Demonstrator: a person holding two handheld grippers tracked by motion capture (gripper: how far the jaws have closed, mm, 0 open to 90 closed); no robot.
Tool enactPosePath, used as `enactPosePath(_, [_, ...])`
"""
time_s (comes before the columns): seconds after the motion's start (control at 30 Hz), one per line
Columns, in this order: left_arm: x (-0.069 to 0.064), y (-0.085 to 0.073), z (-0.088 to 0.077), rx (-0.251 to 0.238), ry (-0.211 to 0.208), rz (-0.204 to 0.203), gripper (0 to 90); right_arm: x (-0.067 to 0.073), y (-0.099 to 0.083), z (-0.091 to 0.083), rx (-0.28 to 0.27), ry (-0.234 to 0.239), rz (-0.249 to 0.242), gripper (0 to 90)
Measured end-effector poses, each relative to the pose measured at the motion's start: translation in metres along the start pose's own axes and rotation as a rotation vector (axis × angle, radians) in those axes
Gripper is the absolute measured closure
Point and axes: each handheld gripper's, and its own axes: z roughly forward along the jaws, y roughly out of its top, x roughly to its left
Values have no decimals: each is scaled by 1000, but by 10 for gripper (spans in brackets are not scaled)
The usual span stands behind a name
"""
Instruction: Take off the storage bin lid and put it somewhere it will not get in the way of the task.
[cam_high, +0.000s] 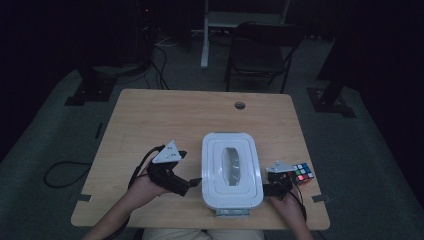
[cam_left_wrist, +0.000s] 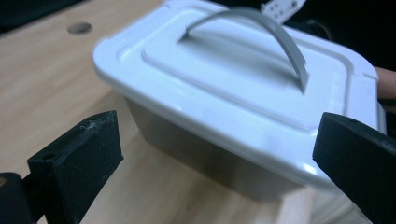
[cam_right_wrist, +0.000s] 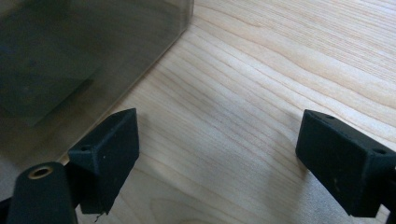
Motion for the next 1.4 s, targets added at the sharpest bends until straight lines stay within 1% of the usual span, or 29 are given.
enactPosePath(0.03, [-1,4,2,-16,-18,-7,19,0,0,0,0,0,0,132])
enactPosePath(0.07, [-3,6,3,-13,-27,1,19,0,0,0,0,0,0,132])
enactPosePath(0.1, [-5,9,5,-20,-49,1,19,0,0,0,0,0,0,132])
enactPosePath(0.13, [-7,12,9,-25,-57,7,19,0,0,0,0,0,0,132])
enactPosePath(0.17, [-9,14,11,-19,-65,20,19,0,0,0,0,0,0,132])
enactPosePath(0.23, [-12,20,16,-27,-103,17,19,0,0,0,0,0,0,132])
enactPosePath(0.27, [-15,23,21,-17,-95,38,19,0,0,0,0,0,0,132])
enactPosePath(0.33, [-15,26,27,-19,-133,19,19,0,0,0,0,0,0,132])
enactPosePath(0.37, [-17,28,31,-12,-117,37,19,0,0,0,0,0,0,132])
enactPosePath(0.4, [-17,29,33,-7,-128,35,19,0,0,0,0,0,-1,133])
enactPosePath(0.43, [-17,31,37,-13,-138,20,19,0,0,0,1,0,0,133])
enactPosePath(0.5, [-18,34,43,5,-128,40,19,0,0,0,0,0,0,132])
enactPosePath(0.53, [-18,36,48,11,-142,26,19,0,0,0,0,0,0,133])
enactPosePath(0.6, [-18,40,52,29,-147,37,19,0,0,0,0,0,0,133])
enactPosePath(0.63, [-17,41,54,30,-159,36,19,0,0,0,0,0,0,133])
enactPosePath(0.67, [-17,43,58,49,-165,39,20,0,0,0,1,0,1,134])
enactPosePath(0.7, [-17,43,60,51,-155,42,19,0,0,0,0,0,1,134])
enactPosePath(0.77, [-19,45,66,61,-173,43,20,0,0,0,0,0,0,134])
enactPosePath(0.83, [-22,46,72,73,-178,54,19,0,0,0,0,0,0,134])
enactPosePath(0.87, [-24,46,75,76,-185,49,19,0,0,0,0,0,0,134])
enactPosePath(0.9, [-25,46,78,86,-185,50,20,0,0,0,0,0,1,134])
enactPosePath(0.93, [-26,47,81,99,-176,63,20,0,0,0,0,0,1,134])
enactPosePath(1.0, [-27,47,84,109,-182,65,20,0,0,0,0,0,1,135])
enactPosePath(1.03, [-28,48,85,109,-192,66,19,0,0,0,0,0,1,135])
enactPosePath(1.13, [-28,50,89,121,-191,62,20,0,0,0,0,0,1,136])
enactPosePath(1.17, [-28,50,90,125,-183,62,20,0,0,0,0,-1,2,137])
enactPosePath(1.33, [-32,50,96,142,-174,73,22,0,0,0,0,-1,2,137])
enactPosePath(1.37, [-32,50,96,142,-164,73,60,0,0,0,0,-1,3,137])
enactPosePath(1.4, [-33,50,97,145,-163,74,61,0,0,0,0,-1,2,137])
